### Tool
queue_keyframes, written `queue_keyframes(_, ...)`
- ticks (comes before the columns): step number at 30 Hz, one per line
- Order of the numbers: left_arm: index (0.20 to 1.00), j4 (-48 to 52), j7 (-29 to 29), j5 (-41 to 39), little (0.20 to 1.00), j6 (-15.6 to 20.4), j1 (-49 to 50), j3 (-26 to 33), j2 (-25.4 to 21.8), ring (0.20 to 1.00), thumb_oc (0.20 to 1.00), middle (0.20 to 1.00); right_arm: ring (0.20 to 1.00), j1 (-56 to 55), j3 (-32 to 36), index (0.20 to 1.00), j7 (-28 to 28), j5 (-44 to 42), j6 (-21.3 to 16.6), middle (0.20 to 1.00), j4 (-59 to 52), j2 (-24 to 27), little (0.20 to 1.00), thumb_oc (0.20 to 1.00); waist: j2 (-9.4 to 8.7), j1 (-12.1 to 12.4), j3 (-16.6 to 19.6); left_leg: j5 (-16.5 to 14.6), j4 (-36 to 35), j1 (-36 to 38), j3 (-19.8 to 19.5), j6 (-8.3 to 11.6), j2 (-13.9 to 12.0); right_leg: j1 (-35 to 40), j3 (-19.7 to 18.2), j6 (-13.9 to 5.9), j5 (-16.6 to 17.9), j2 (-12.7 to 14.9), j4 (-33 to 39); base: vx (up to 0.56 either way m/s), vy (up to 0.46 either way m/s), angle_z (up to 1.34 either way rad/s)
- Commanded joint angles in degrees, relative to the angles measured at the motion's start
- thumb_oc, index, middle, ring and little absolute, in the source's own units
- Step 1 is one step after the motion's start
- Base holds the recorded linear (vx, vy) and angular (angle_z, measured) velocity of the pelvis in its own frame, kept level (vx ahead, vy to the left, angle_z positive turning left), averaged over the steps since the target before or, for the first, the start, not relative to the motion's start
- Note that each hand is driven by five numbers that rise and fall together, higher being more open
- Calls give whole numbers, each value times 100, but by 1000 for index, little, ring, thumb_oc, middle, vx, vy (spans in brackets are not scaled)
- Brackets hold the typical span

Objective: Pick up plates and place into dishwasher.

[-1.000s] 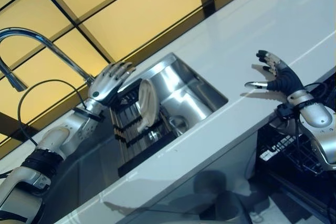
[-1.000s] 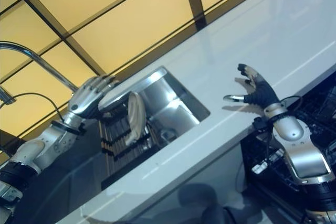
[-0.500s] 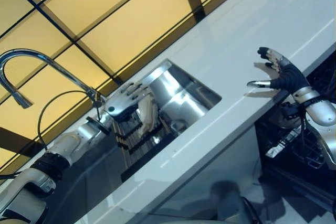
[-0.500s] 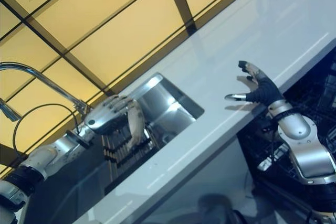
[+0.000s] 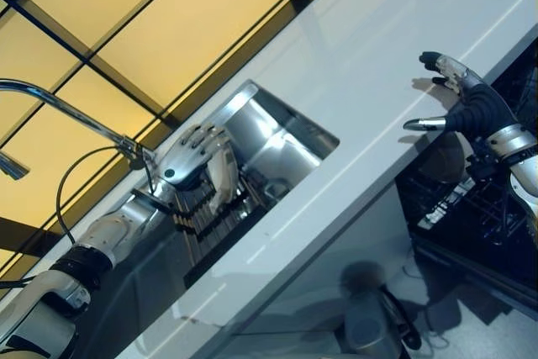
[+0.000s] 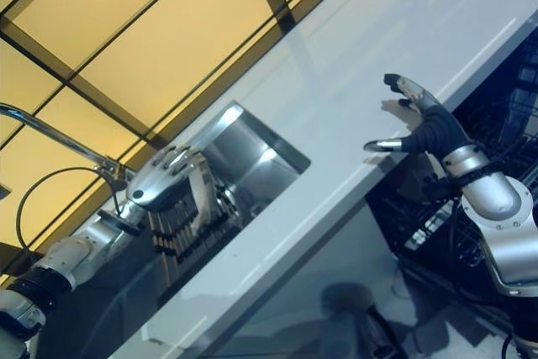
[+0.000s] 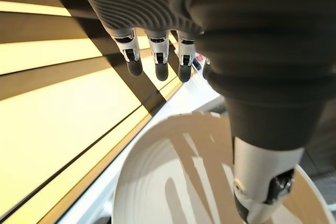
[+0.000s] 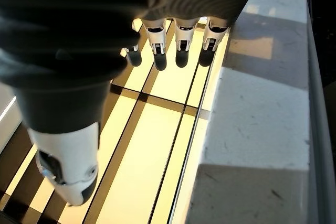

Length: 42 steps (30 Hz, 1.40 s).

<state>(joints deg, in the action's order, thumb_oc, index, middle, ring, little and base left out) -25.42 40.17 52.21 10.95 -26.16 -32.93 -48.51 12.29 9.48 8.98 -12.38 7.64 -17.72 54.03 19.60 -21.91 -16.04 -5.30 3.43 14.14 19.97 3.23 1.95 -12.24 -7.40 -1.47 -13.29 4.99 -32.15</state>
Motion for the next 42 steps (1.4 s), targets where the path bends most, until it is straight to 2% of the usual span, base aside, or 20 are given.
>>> queue_keyframes(1,1000,-414,570,44,1000,-430,312,654,179,1000,1000,1000,1000,-962,127,1000,68,169,181,1000,15,15,1000,1000,-121,43,465,-41,688,-362,-225,33,-58,1056,209,-167,781,127,2002,70,-26,4)
queue_keyframes(7,1000,-475,1104,135,1000,-594,396,754,317,1000,1000,1000,1000,-1217,243,1000,116,210,197,1000,-32,-52,1000,1000,-153,65,527,-30,715,-298,-261,50,-61,1165,200,-169,768,131,1981,50,-22,6)
queue_keyframes(12,1000,-488,1103,370,1000,-528,430,696,437,1000,1000,1000,1000,-1333,304,1000,155,265,232,1000,-82,-99,1000,1000,-161,58,522,-31,737,-257,-297,65,-44,1195,186,-179,763,138,1938,42,-14,1)
queue_keyframes(19,1000,-585,1030,573,1000,-222,372,515,469,1000,1000,1000,1000,-1254,325,1000,220,320,266,1000,-94,-76,1000,1000,-105,-35,371,-60,753,-329,-284,87,-20,1030,129,-198,739,158,1818,1,2,-1)
queue_keyframes(27,1000,-715,1051,481,1000,-192,140,348,495,1000,1000,1000,1000,-993,236,1000,330,365,265,1000,-88,10,1000,1000,-53,-195,156,-24,850,-542,-249,102,-14,635,58,-170,672,182,1572,1,7,-9)
queue_keyframes(35,1000,-888,1010,376,1000,-395,-231,248,499,1000,1000,1000,1000,-631,111,1000,339,362,206,1000,34,109,1000,1000,-67,-327,-63,49,1056,-909,-162,126,-67,60,12,-85,603,204,1220,-18,9,-9)
queue_keyframes(41,1000,-1115,558,187,1000,-654,-819,74,417,1000,1000,1000,1000,88,-158,1000,259,324,298,1000,104,176,1000,1000,-151,-389,-311,159,1223,-1383,-101,154,-132,-592,-27,-8,553,200,908,-124,7,-25)
queue_keyframes(42,570,-1143,294,141,570,-720,-936,37,415,570,570,570,1000,216,-210,1000,223,325,315,1000,117,178,1000,1000,-170,-386,-367,168,1262,-1479,-95,151,-146,-709,-25,2,558,208,867,-123,-4,-16)
